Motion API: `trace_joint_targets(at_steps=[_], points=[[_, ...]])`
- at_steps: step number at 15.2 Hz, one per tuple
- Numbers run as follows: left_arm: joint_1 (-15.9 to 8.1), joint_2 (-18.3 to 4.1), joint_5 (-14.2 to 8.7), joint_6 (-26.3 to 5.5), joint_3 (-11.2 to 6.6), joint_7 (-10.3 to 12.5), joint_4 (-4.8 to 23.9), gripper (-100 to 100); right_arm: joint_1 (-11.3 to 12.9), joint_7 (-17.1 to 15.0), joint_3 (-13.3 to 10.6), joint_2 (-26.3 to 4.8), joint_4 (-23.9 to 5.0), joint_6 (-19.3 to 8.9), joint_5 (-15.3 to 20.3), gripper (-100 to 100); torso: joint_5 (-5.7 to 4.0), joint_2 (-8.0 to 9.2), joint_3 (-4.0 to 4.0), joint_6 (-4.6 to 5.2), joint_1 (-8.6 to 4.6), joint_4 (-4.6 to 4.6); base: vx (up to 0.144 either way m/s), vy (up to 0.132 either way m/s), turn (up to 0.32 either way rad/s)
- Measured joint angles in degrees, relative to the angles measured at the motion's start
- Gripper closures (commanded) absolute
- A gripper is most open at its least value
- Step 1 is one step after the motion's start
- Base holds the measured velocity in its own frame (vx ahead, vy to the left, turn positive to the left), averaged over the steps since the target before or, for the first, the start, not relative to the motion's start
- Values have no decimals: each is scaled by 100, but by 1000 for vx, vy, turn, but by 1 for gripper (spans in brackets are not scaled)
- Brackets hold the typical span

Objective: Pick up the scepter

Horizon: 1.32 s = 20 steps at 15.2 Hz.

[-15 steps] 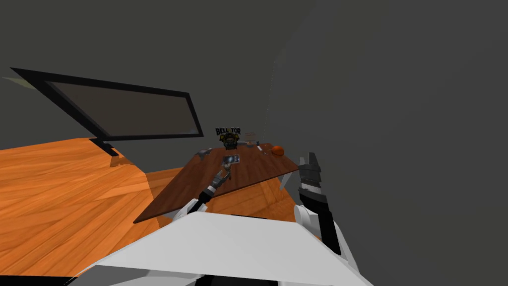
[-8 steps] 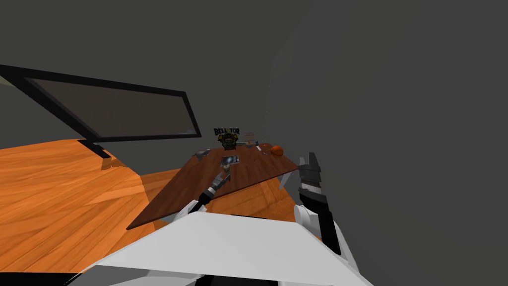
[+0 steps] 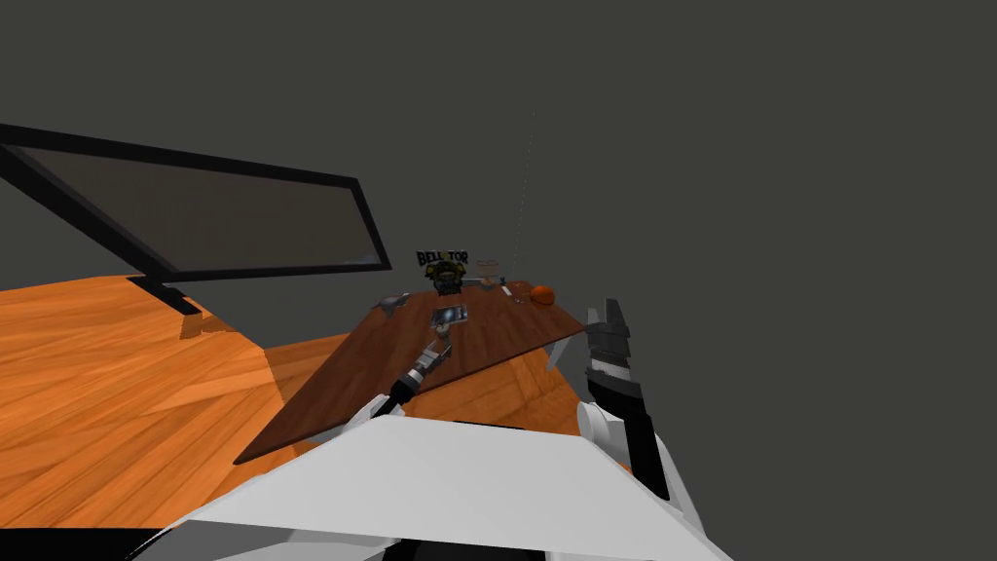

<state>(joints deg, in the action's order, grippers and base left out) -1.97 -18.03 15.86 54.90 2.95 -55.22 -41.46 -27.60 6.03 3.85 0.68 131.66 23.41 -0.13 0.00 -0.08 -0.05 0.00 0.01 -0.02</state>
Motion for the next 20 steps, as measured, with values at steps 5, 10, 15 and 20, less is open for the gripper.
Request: trace_joint_targets(at_steps=[5, 10, 15, 20], points=[[226, 167, 267, 64, -48, 0, -160, -100, -1, 0, 1, 0, 0, 0, 0, 0, 3, -27, -15, -2, 13, -6, 75, 39, 56], [789, 550, 799, 58, -143, 78, -745, -100, -2, 0, 1, -1, 0, 0, 0, 0, 3, -36, -21, -4, 14, -8, 100, 43, 61], [1223, 803, 1214, 111, -219, 143, -1220, -100, -1, 0, 0, 0, 0, 0, 0, 0, 2, -25, -15, -1, 8, -6, 86, 38, 49], [1677, 1132, 1709, 170, -332, 229, -1640, -100, -2, 0, 1, -1, 0, 0, 0, 0, 3, -36, -20, -3, 17, -8, 96, 43, 64]])
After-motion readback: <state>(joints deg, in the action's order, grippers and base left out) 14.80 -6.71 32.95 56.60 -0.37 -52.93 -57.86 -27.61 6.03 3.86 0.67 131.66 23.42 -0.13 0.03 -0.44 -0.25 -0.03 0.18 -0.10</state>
